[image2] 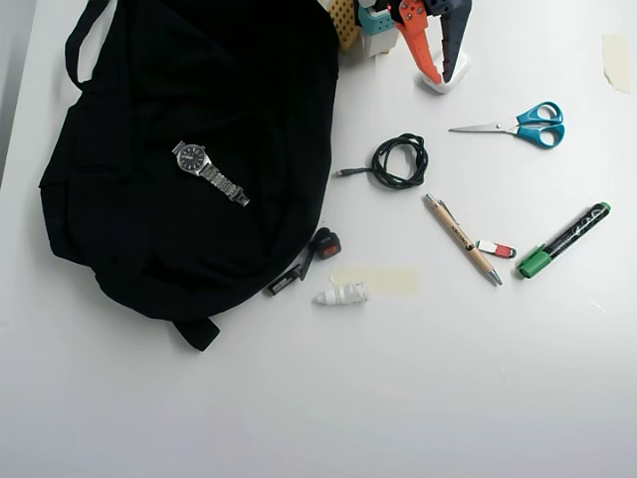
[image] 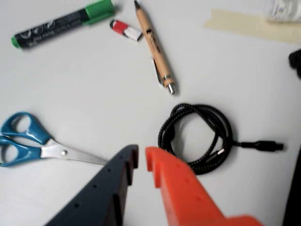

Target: Put the usb stick into the black bag

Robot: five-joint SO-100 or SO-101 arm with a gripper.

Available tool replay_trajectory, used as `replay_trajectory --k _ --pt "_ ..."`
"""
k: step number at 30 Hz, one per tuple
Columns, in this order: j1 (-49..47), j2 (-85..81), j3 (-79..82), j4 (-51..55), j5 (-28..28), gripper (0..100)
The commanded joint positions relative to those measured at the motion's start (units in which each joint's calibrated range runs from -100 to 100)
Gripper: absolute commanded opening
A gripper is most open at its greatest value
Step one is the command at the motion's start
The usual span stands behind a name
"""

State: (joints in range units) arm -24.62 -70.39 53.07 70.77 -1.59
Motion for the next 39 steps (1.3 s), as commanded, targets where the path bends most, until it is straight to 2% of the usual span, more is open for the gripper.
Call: replay_trajectory --k 1,7,16,39 --pt "-0.3 18.5 -16.2 1.1 0.2 2" --pt "-3.9 30.6 -25.4 -0.7 8.9 2" --pt "-10.5 39.6 -27.8 -9.7 10.4 2" --pt "-8.6 70.0 -59.8 -6.4 25.8 3"
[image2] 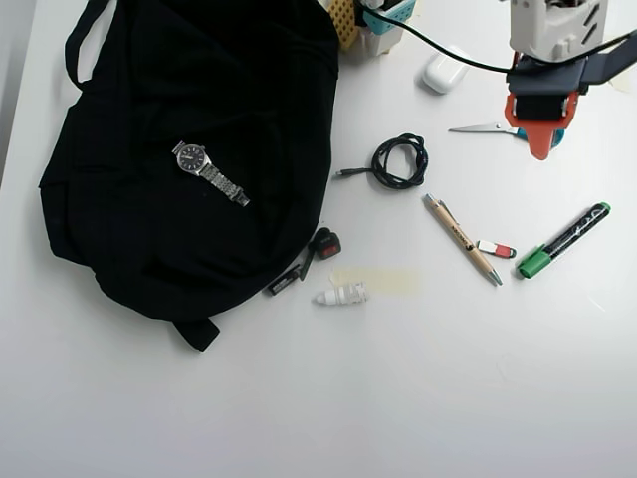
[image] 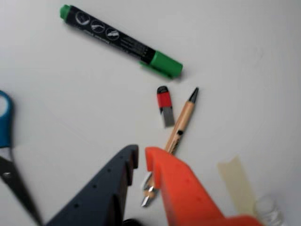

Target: Put the usb stick into the black bag

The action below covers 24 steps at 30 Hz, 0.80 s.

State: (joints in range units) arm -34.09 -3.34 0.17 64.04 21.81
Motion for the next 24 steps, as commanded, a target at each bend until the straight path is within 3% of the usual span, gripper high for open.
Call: replay_trajectory --k 1,11,24 --pt "1.0 4.1 -8.1 0.3 3.2 3" --pt "2.1 17.7 -20.3 0.3 9.7 12" --pt "0.9 30.8 -32.2 -0.4 9.9 18"
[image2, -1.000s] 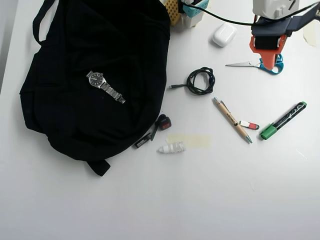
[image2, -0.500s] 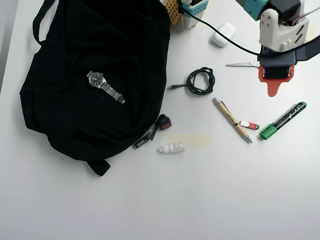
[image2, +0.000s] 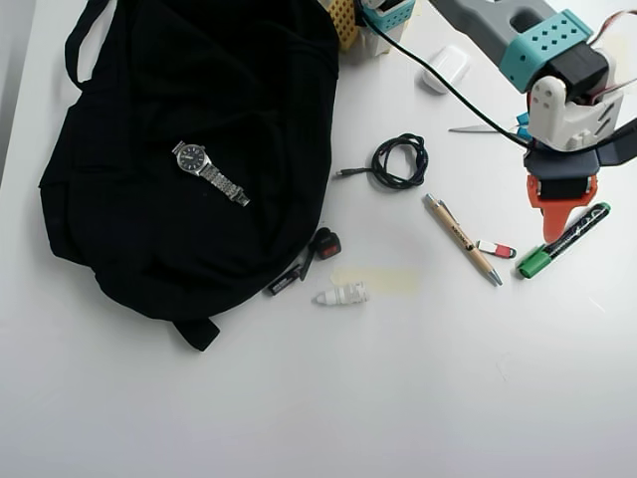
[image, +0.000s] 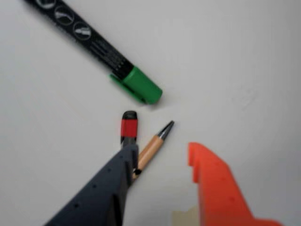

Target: Put the usb stick into the black bag

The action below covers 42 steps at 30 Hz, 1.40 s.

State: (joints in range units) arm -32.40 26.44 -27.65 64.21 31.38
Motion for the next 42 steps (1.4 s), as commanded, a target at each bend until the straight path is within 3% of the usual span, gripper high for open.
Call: replay_trajectory --k 1,42 --pt "-1.1 1.7 -4.6 -0.6 0.3 18" --pt "0.1 16.9 -8.7 -0.6 0.2 30"
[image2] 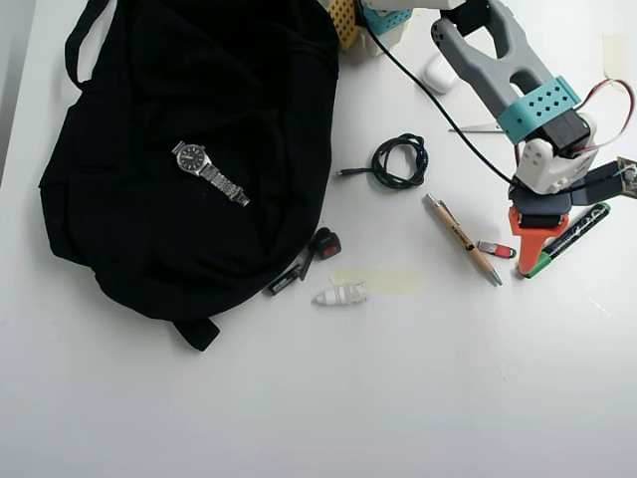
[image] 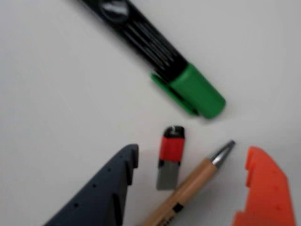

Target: Put the usb stick into the black bag

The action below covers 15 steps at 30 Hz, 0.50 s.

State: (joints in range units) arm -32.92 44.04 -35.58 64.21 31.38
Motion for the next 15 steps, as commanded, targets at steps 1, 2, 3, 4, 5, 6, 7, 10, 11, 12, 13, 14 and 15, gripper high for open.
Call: replay_trajectory --k 1,2,3,4,5,6,7,10,11,12,13,14,15 --pt "0.9 -0.7 -0.4 -0.6 0.1 30" --pt "1.2 -0.7 -0.1 -0.6 0.1 30" --pt "1.4 -0.7 0.3 -0.6 0.1 30" --pt "1.4 -0.7 0.5 -0.6 0.1 30" --pt "1.5 -0.7 0.5 -0.5 0.1 30" --pt "1.5 -0.7 0.8 -0.6 0.1 30" --pt "1.4 -0.7 1.2 -0.6 0.1 30" --pt "1.1 -0.5 1.7 -0.6 -0.2 30" --pt "1.1 -0.1 1.9 -0.6 -0.2 30" --pt "1.1 0.1 2.0 -0.6 -0.2 30" --pt "1.2 0.4 2.0 -0.6 -0.2 30" --pt "1.3 0.6 2.0 -0.6 -0.2 30" --pt "1.4 0.9 2.0 -0.6 -0.2 30"
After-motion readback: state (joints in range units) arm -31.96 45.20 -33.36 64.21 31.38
